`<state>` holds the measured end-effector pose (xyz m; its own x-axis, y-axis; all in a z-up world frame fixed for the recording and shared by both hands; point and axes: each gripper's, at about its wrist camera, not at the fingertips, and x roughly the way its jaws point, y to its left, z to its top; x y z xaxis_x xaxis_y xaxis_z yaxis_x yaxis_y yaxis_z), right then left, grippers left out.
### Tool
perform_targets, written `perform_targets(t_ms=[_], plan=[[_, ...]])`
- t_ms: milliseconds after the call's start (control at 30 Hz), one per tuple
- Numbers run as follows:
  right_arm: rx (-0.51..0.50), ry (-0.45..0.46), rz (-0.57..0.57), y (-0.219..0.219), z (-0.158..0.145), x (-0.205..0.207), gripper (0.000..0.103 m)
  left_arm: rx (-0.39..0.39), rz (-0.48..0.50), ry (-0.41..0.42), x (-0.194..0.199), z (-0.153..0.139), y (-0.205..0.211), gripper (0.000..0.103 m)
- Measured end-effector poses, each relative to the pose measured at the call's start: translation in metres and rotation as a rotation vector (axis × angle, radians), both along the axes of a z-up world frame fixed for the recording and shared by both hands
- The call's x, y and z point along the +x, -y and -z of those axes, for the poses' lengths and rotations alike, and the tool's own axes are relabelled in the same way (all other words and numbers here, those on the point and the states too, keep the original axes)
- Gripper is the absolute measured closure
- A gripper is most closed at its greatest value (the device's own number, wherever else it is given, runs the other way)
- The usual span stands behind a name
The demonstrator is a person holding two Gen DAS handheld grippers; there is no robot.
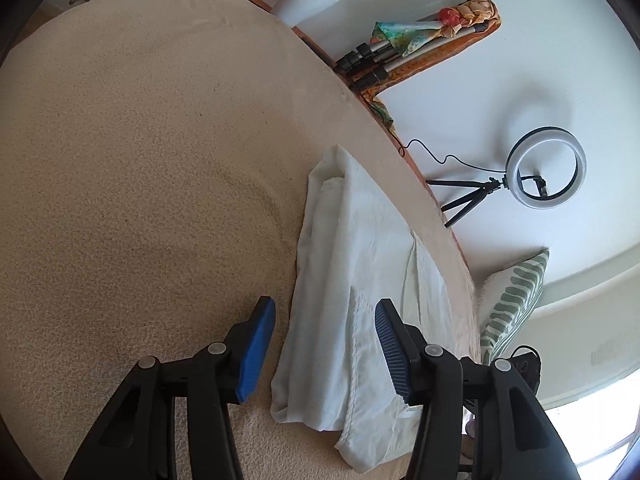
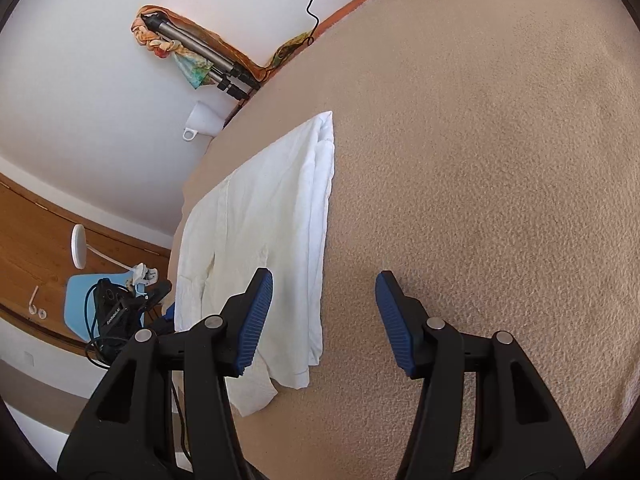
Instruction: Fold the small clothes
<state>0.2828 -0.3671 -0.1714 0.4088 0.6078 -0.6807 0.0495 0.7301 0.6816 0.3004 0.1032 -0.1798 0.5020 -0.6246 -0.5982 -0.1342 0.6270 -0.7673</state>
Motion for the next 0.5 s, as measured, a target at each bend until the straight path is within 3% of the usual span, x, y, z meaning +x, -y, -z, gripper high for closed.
perform_targets(t_ms=[133, 267, 333, 400, 500], plan=[[0.03, -0.007, -0.001, -0.004, 0.005, 0.006, 0.046, -0.021, -0.003, -0.001, 0.004, 0.006, 0.005, 0.055], [0.065, -0.009, 0.003, -0.008, 0.009, 0.011, 0.046, -0.01, -0.007, -0.005, 0.009, 0.007, 0.01, 0.066], [0.086, -0.017, 0.011, -0.01, 0.012, 0.016, 0.048, 0.038, 0.002, 0.0, 0.01, 0.003, 0.015, 0.072], [0.09, -0.026, 0.003, -0.016, 0.013, 0.021, 0.058, 0.109, 0.021, 0.017, 0.009, -0.002, 0.024, 0.073], [0.033, -0.03, -0.045, -0.035, 0.012, 0.024, 0.066, 0.237, 0.049, 0.058, 0.005, -0.014, 0.038, 0.08]])
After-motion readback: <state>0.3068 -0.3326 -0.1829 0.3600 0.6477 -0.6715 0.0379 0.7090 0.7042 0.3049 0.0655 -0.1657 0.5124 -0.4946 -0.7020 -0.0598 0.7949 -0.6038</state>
